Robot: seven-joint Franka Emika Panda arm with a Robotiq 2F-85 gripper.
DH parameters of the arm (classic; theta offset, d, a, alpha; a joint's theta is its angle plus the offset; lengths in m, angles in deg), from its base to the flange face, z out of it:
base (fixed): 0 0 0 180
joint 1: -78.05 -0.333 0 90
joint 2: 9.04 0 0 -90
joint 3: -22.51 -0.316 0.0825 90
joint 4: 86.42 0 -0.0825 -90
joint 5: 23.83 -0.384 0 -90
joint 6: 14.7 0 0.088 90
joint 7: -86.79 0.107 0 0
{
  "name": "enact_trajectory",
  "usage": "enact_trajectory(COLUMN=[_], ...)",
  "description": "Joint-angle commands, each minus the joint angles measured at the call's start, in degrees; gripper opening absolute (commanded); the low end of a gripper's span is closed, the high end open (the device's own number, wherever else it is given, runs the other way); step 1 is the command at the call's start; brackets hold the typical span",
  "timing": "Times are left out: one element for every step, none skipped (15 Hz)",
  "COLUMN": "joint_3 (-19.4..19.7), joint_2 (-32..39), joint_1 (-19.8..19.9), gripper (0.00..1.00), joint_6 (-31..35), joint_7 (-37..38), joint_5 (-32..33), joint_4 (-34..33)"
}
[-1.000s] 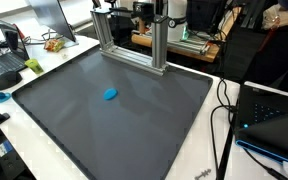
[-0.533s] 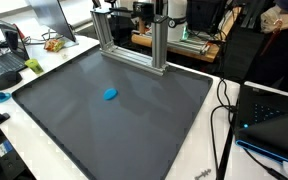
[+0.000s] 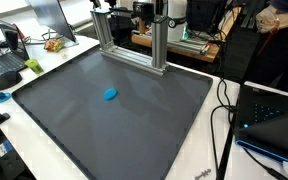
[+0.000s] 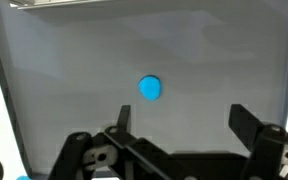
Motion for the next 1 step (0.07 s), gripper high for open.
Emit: enact_trajectory(joint_3=[0.2], joint_2=[0.0], joint_1=[-0.2], gripper=[1.0], joint_6=[-0.3], joint_7=[0.0], joint_5=[0.0], joint_4=[-0.3])
